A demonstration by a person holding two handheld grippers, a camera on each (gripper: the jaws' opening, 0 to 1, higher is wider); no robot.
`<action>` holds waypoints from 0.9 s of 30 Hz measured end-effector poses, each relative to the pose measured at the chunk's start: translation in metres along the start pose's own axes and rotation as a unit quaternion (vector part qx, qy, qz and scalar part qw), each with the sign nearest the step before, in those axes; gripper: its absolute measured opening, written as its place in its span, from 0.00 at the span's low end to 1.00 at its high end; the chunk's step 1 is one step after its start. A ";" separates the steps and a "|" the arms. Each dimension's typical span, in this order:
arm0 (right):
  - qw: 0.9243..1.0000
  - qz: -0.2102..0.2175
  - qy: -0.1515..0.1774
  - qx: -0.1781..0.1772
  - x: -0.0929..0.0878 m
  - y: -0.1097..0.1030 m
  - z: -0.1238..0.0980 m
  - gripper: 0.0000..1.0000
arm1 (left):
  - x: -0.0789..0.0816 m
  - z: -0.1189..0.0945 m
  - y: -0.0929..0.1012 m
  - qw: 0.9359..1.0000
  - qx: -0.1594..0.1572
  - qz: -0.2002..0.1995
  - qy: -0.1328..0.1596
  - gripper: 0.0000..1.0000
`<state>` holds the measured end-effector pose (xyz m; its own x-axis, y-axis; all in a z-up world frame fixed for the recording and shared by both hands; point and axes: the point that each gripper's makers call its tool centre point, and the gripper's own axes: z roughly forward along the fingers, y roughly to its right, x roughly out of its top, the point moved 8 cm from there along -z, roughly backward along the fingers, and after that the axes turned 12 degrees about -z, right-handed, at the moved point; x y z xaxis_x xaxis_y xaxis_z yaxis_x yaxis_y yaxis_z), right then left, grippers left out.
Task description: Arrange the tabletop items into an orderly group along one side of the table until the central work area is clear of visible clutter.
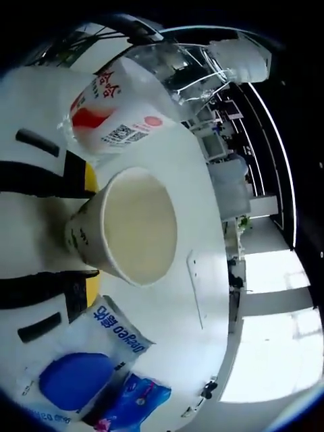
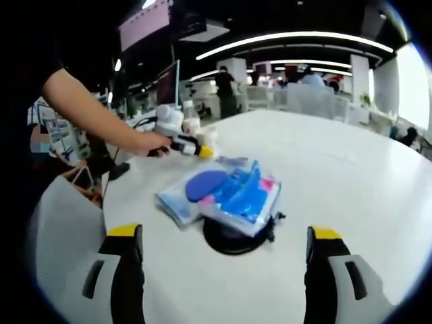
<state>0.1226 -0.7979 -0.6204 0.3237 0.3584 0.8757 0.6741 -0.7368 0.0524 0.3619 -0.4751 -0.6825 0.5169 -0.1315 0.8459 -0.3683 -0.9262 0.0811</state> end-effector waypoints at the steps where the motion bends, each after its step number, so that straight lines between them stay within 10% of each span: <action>1: 1.000 0.000 0.000 0.000 0.001 0.000 0.000 0.98 | -0.001 -0.001 0.001 1.000 -0.001 0.003 -0.002 0.42; 27: 1.000 0.000 0.030 0.008 0.013 -0.003 0.005 0.97 | -0.001 -0.030 0.019 1.000 -0.012 0.013 -0.002 0.52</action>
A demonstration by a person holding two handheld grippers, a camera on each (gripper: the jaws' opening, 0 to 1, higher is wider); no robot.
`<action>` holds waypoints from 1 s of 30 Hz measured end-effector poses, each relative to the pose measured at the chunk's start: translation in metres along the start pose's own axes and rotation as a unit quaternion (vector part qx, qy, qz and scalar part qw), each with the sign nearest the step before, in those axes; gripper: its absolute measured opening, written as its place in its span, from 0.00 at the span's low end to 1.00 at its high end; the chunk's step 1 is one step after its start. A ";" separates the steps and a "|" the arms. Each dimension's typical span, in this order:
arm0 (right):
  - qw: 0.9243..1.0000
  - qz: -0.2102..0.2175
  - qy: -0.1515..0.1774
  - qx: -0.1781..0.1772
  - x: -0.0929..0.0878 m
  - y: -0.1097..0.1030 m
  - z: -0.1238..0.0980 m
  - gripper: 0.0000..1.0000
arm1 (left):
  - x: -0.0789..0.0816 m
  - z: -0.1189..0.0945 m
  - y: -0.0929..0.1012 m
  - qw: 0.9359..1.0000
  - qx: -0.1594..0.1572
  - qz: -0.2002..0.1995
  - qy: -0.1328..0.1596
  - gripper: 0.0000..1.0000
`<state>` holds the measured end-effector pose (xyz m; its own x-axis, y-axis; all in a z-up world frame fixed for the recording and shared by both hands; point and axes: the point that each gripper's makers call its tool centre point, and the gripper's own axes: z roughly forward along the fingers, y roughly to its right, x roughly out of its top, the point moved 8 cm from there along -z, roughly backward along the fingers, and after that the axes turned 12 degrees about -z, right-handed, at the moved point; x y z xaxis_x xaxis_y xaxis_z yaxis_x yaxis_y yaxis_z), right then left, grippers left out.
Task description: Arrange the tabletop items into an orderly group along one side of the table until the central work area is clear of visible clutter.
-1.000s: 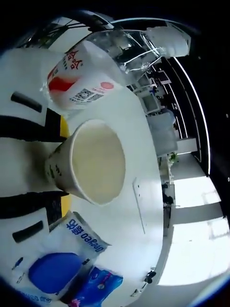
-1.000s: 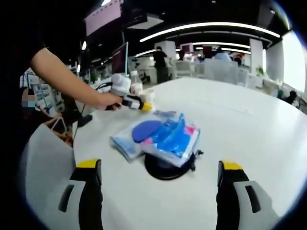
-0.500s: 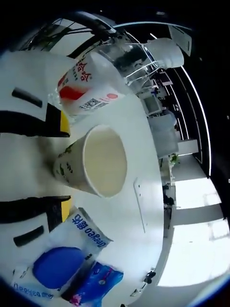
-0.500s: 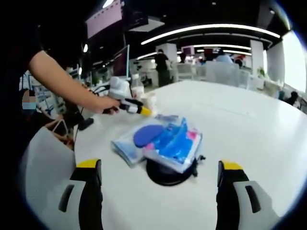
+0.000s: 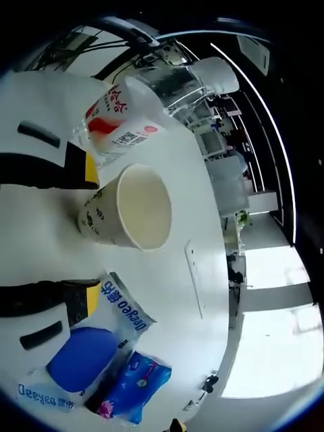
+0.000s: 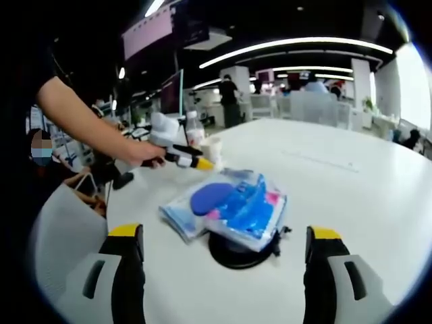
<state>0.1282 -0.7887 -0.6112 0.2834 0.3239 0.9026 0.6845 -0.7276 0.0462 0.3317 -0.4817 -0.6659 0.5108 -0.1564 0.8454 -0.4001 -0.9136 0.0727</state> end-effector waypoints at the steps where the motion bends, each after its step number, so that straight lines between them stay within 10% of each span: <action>1: 1.000 -0.001 0.003 0.000 0.001 0.000 0.000 0.97 | 0.000 -0.001 0.001 1.000 -0.001 0.003 0.001 0.53; 30: 0.999 -0.020 0.027 -0.007 0.020 0.001 -0.008 0.85 | 0.000 -0.045 0.025 1.000 -0.021 0.020 -0.001 0.52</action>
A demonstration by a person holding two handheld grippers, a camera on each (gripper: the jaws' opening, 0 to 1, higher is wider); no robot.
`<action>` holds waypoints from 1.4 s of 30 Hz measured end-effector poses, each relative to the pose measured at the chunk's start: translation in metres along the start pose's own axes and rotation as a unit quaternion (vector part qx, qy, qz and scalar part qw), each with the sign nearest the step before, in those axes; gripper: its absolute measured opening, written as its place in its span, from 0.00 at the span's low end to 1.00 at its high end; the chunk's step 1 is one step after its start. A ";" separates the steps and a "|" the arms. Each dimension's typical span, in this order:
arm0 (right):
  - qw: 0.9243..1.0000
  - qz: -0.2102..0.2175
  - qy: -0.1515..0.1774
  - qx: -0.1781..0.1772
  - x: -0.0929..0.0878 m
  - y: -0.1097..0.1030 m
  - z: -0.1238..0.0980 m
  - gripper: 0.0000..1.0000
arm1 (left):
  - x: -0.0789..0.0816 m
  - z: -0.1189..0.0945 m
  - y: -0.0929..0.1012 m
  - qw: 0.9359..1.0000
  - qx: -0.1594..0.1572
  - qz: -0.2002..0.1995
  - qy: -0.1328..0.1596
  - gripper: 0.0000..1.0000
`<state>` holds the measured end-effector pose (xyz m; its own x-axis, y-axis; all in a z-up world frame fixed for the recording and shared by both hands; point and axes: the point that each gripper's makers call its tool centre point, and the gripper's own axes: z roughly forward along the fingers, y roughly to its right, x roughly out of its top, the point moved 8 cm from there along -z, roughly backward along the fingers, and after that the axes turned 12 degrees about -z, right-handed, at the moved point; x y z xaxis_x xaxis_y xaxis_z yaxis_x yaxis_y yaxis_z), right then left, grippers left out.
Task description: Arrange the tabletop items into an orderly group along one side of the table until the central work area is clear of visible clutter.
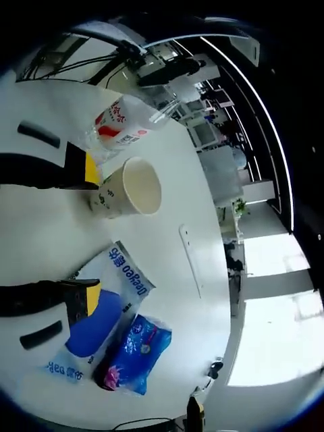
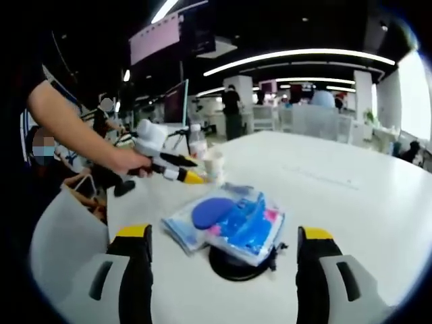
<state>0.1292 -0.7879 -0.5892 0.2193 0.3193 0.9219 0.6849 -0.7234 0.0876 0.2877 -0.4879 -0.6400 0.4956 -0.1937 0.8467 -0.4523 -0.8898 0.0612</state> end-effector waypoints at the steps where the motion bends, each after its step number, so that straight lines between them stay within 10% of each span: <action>1: 1.000 -0.001 0.000 0.000 0.000 0.000 0.000 0.85 | 0.000 -0.002 0.001 1.000 -0.001 0.000 0.000 0.52; 12: 1.000 -0.011 0.006 -0.001 0.007 -0.002 -0.003 0.84 | 0.003 -0.016 0.006 1.000 -0.010 -0.007 0.002 0.55; 23: 1.000 -0.018 0.013 0.002 0.013 -0.002 -0.002 0.86 | 0.000 -0.027 0.023 0.998 -0.053 -0.015 -0.006 0.99; 42: 0.999 -0.044 -0.007 0.007 0.008 -0.004 -0.005 0.81 | -0.002 -0.049 0.042 0.997 -0.066 0.027 -0.012 0.99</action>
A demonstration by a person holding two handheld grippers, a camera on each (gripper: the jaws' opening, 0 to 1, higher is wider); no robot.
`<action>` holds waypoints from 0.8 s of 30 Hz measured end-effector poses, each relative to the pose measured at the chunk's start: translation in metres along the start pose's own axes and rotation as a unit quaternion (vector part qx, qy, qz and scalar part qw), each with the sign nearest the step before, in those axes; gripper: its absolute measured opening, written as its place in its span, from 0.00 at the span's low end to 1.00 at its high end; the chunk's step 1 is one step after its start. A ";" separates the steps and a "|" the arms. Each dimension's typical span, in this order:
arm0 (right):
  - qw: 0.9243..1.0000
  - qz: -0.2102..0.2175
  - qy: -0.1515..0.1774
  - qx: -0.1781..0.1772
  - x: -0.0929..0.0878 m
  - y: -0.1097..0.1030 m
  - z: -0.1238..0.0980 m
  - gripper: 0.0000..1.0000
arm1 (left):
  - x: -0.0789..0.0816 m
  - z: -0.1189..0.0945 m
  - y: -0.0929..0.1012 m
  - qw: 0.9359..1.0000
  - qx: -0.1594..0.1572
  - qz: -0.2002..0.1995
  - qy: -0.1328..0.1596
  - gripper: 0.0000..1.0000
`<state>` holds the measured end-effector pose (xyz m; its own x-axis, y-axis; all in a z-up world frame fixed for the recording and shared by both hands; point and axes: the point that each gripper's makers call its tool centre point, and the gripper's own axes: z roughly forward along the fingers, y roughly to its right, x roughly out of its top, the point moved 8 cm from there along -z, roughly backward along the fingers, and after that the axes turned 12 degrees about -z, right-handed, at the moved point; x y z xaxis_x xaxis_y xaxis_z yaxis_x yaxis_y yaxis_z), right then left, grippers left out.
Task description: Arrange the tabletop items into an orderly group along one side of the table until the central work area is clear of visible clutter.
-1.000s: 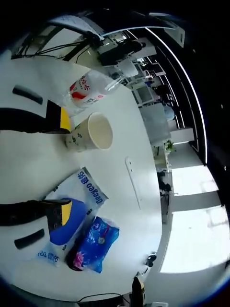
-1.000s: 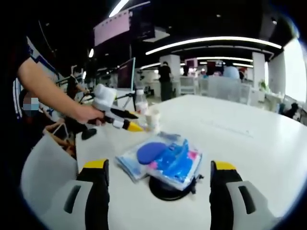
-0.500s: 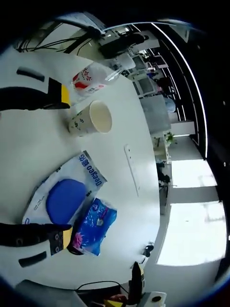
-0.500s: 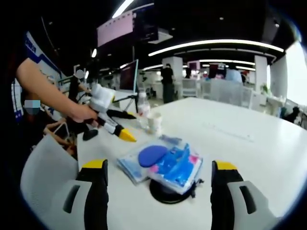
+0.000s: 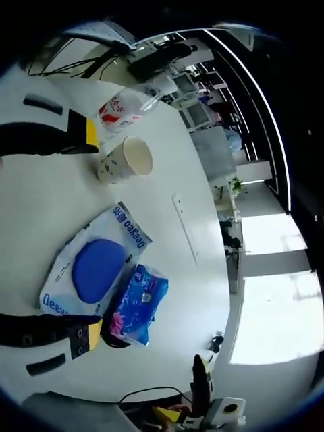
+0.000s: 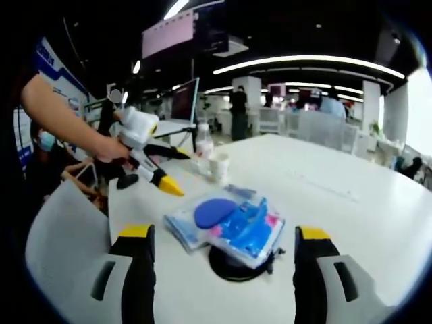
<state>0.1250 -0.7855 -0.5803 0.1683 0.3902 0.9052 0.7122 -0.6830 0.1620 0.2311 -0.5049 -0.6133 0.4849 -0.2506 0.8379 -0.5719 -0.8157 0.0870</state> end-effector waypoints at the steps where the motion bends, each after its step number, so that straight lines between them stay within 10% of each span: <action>1: 1.000 -0.001 -0.004 -0.001 -0.001 0.000 0.000 0.79 | 0.000 0.000 0.001 1.000 -0.001 0.003 0.000 0.98; 24: 1.000 -0.009 -0.018 0.006 -0.010 0.002 -0.001 0.51 | -0.002 0.006 0.040 0.997 -0.060 0.046 -0.013 0.92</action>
<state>0.1246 -0.7914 -0.5883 0.1798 0.4243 0.8875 0.7239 -0.6680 0.1726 0.2114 -0.5403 -0.6143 0.4425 -0.3353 0.8317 -0.6886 -0.7212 0.0757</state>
